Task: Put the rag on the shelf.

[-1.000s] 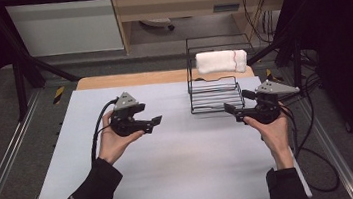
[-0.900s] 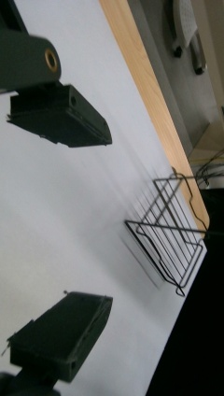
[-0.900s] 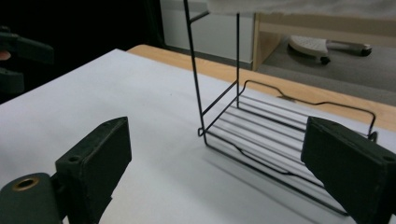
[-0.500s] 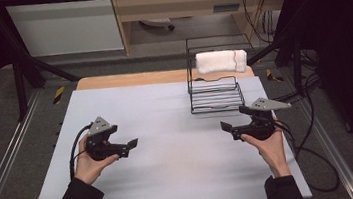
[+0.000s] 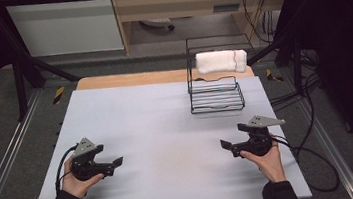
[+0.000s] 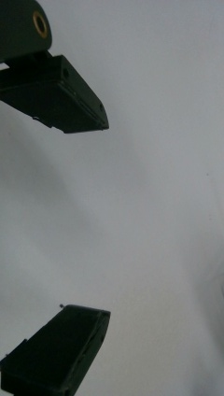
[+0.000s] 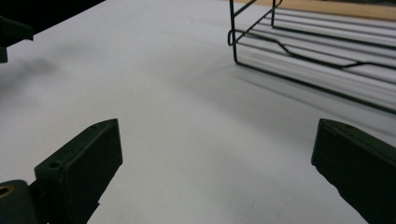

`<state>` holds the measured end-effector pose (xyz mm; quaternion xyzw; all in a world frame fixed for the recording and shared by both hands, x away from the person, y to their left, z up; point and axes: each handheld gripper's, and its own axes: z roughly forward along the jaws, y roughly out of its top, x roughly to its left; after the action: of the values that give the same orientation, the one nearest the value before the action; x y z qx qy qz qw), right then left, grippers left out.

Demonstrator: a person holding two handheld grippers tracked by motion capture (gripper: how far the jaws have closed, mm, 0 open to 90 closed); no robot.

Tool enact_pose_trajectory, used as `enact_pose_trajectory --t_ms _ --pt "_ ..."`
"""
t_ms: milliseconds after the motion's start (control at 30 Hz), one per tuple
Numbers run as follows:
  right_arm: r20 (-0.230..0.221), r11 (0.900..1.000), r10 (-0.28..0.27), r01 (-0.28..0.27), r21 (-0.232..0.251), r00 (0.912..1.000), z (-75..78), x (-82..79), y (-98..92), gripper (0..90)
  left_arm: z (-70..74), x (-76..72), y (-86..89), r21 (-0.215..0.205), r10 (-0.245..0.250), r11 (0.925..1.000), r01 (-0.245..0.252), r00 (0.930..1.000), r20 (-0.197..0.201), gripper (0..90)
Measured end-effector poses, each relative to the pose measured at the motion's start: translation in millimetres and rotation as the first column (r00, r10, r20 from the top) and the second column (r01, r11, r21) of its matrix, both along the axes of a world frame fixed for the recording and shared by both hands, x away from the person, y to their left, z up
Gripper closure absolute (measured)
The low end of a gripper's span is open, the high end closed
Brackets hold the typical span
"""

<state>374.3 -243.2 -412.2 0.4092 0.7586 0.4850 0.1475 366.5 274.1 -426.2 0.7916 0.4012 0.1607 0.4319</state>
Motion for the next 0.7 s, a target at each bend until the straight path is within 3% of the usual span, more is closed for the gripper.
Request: enact_pose_trajectory --t_ms 133,367,700 --pt "-0.026 1.0 0.008 -0.008 -0.02 0.9996 -12.2 -5.6 -3.0 2.0 -3.5 -5.4 7.8 -0.012 0.008 0.9999 -0.008 1.0 0.002 8.2" --pt "-0.049 1.0 0.002 -0.002 0.003 0.9988 -26.7 -14.7 -11.1 1.9 -8.7 -11.4 14.5 -0.021 -0.001 0.9998 0.002 1.0 0.006 7.7" --pt "-0.068 1.0 -0.005 0.006 0.003 0.9977 -33.1 -18.4 -16.1 1.9 -12.7 -12.6 17.4 -0.018 0.002 0.9998 -0.002 0.9999 -0.01 7.5"
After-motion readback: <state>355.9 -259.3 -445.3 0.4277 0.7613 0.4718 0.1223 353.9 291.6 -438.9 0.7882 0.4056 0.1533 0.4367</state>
